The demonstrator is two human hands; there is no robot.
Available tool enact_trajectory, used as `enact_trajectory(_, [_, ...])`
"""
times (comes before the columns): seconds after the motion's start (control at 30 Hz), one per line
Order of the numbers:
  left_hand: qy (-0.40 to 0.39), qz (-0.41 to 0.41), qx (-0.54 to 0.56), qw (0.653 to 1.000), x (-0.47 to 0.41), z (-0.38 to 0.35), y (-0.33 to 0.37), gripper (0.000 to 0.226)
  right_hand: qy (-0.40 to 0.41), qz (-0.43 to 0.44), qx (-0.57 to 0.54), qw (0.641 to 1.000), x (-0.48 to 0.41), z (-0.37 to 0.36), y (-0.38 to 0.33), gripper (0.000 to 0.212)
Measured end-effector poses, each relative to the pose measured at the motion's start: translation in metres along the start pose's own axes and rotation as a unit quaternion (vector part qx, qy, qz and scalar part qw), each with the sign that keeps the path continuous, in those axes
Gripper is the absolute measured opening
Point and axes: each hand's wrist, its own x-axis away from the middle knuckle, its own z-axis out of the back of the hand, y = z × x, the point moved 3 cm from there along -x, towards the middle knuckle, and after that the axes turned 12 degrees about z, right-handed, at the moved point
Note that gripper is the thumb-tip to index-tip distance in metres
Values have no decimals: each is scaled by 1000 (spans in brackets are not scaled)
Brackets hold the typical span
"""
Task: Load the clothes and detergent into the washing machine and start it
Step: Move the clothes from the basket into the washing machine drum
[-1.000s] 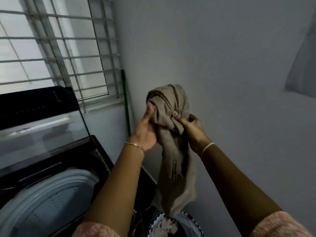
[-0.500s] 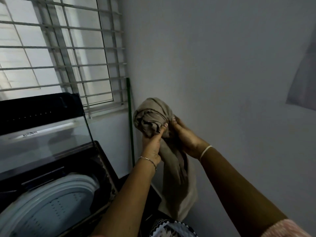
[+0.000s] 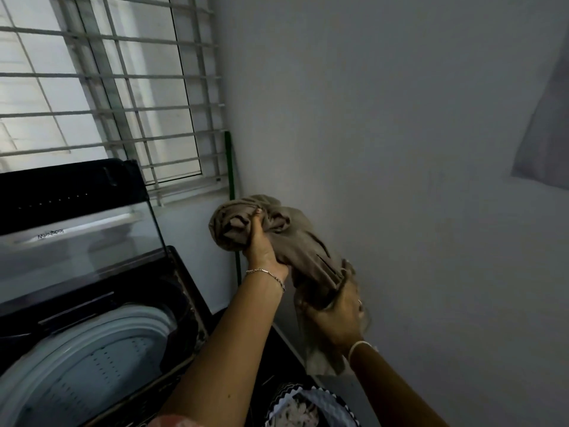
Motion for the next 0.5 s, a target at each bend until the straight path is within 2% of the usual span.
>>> enact_trajectory(0.1, [-18, 27, -13, 999, 10, -5, 9, 54, 32, -154, -46, 987, -6, 4, 26, 129])
enact_trajectory(0.17, [-17, 45, -31, 998, 13, -7, 13, 52, 30, -205, -138, 968, -13, 0, 38, 119])
enact_trajectory(0.2, [-17, 60, -41, 997, 14, -7, 14, 52, 21, -216, -203, 955, -15, -4, 38, 104])
enact_trajectory(0.27, [-11, 83, -61, 995, 12, -3, 14, 54, -14, -261, -322, 910, -19, -14, 29, 61])
enact_trajectory(0.3, [-7, 96, -67, 993, 11, 0, 14, 54, -25, -280, -364, 888, -20, -16, 20, 46])
enact_trajectory(0.33, [-2, 112, -69, 991, 11, 4, 13, 54, -31, -292, -394, 871, -21, -15, 8, 39])
enact_trajectory(0.43, [19, 159, -62, 985, 6, 21, 11, 63, -12, -273, -497, 824, -35, -9, -21, 45])
enact_trajectory(0.5, [27, 181, -59, 981, 1, 31, 7, 69, 11, -259, -571, 779, -44, -3, -39, 50])
